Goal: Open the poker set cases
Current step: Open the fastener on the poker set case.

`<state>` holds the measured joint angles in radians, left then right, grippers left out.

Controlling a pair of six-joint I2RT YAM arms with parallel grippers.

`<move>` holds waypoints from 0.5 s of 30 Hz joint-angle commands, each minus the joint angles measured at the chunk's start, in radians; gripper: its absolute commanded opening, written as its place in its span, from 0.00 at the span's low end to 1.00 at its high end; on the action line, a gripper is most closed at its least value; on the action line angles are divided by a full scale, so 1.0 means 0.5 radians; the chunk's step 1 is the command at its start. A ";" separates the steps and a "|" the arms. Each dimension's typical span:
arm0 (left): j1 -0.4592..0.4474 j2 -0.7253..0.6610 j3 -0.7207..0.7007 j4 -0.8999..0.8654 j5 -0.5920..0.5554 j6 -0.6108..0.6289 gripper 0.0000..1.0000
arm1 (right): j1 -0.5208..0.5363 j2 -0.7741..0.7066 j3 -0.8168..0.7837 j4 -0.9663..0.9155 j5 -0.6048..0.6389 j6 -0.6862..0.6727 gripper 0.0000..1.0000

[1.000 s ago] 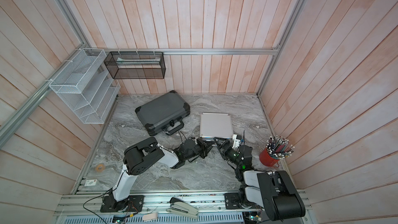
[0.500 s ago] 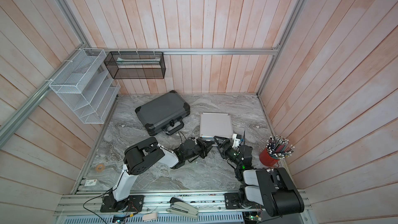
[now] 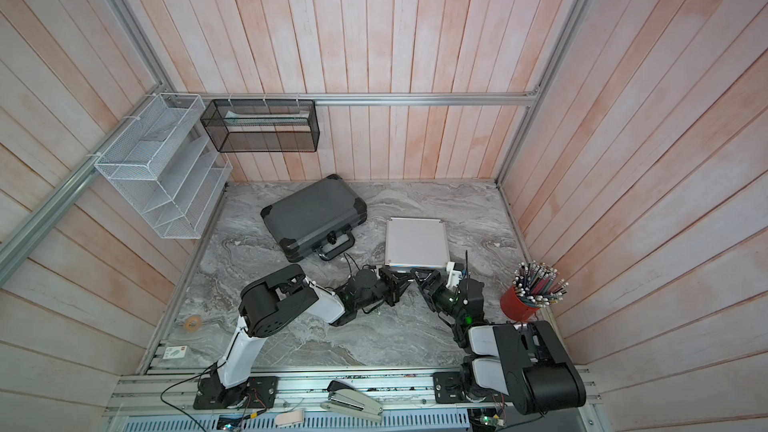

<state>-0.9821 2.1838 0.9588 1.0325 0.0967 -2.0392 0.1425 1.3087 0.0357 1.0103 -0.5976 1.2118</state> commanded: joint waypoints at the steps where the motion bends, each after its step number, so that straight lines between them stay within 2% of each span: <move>1: 0.016 -0.045 0.036 0.337 -0.050 0.004 0.00 | 0.004 0.075 0.030 0.197 -0.036 0.023 0.98; 15: 0.013 -0.020 0.003 0.371 -0.065 -0.019 0.00 | 0.009 0.136 0.061 0.486 -0.054 0.206 0.98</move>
<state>-0.9817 2.1845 0.9569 1.0508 0.0925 -2.0392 0.1425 1.3624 0.0441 1.1526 -0.6041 1.2842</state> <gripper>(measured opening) 0.153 0.983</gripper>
